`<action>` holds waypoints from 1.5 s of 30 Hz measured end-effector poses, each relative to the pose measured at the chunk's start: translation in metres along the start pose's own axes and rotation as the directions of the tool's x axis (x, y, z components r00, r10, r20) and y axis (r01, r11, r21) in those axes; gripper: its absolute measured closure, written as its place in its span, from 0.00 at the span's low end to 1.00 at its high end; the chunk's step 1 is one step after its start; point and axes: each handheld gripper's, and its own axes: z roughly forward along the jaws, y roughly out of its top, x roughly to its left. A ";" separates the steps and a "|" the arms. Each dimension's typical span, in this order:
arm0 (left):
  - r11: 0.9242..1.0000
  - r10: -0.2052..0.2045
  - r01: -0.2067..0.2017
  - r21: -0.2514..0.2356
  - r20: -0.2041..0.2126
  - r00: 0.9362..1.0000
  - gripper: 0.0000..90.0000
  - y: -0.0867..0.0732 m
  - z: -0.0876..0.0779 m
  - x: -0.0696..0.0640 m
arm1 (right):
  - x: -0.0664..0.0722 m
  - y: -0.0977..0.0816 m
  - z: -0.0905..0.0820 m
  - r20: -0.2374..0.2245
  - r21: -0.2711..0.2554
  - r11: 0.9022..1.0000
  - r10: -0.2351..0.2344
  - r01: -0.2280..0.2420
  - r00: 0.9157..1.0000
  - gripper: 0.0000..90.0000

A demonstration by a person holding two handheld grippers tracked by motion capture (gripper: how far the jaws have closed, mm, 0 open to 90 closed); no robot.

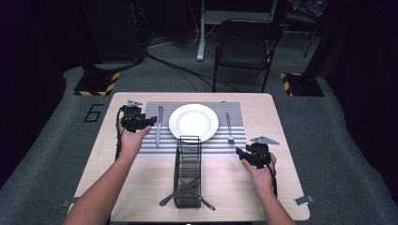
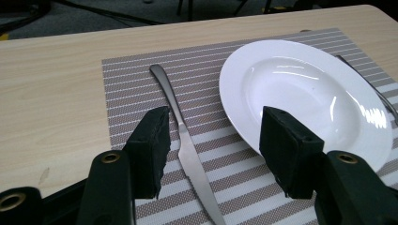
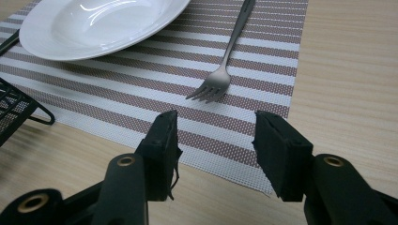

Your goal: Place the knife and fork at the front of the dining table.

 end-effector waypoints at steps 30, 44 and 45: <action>0.995 0.096 -0.099 0.016 0.118 0.988 0.48 -0.069 -0.043 0.000 | 0.009 0.000 -0.001 -0.008 -0.002 1.000 -0.032 0.032 0.999 0.55; 0.990 0.131 -0.138 0.042 0.137 0.982 0.47 -0.121 -0.041 0.016 | 0.011 -0.001 0.001 -0.007 0.006 1.000 -0.030 0.030 1.000 0.55; 0.991 0.121 -0.129 0.046 0.141 0.983 0.46 -0.125 -0.041 0.017 | 0.011 -0.002 0.001 -0.009 0.007 0.999 -0.031 0.031 0.999 0.55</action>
